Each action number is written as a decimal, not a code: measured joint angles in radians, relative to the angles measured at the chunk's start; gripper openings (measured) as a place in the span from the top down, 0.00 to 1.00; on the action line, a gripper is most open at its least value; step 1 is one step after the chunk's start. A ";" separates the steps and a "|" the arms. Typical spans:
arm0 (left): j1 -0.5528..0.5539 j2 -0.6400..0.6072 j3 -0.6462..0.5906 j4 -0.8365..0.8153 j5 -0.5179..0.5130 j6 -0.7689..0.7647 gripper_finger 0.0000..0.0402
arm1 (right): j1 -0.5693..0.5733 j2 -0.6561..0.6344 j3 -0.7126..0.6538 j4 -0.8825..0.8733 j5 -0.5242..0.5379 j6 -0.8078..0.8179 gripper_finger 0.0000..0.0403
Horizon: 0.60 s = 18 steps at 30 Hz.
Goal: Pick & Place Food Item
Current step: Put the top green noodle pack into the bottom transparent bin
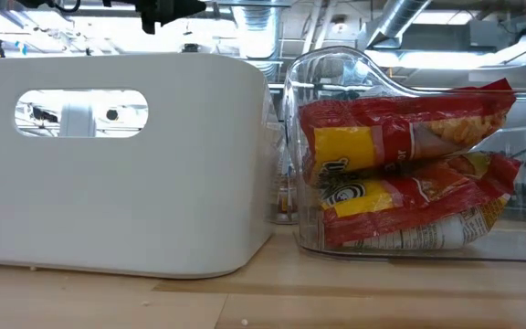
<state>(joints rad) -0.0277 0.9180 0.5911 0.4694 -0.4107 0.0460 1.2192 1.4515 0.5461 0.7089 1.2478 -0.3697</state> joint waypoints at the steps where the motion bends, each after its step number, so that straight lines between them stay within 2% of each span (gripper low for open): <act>1: 0.000 0.000 0.000 0.000 0.000 0.000 0.41 | -0.015 0.000 0.000 -0.052 -0.019 0.032 0.64; 6: 0.000 0.000 0.000 -0.005 0.021 0.000 0.41 | -0.086 -0.008 -0.001 -0.226 -0.088 0.071 0.65; 10: 0.000 0.000 0.000 -0.019 0.025 0.001 0.41 | -0.102 -0.077 -0.001 -0.334 -0.160 0.052 0.64; 14: 0.000 0.004 0.000 -0.041 0.025 0.002 0.41 | -0.109 -0.192 -0.001 -0.494 -0.264 0.090 0.64; 18: 0.000 0.024 0.001 -0.040 0.024 0.006 0.41 | -0.132 -0.311 0.000 -0.632 -0.438 0.135 0.64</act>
<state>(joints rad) -0.0273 0.9423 0.5925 0.4295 -0.3862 0.0518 1.0872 1.1404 0.5457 0.0766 0.8094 -0.2352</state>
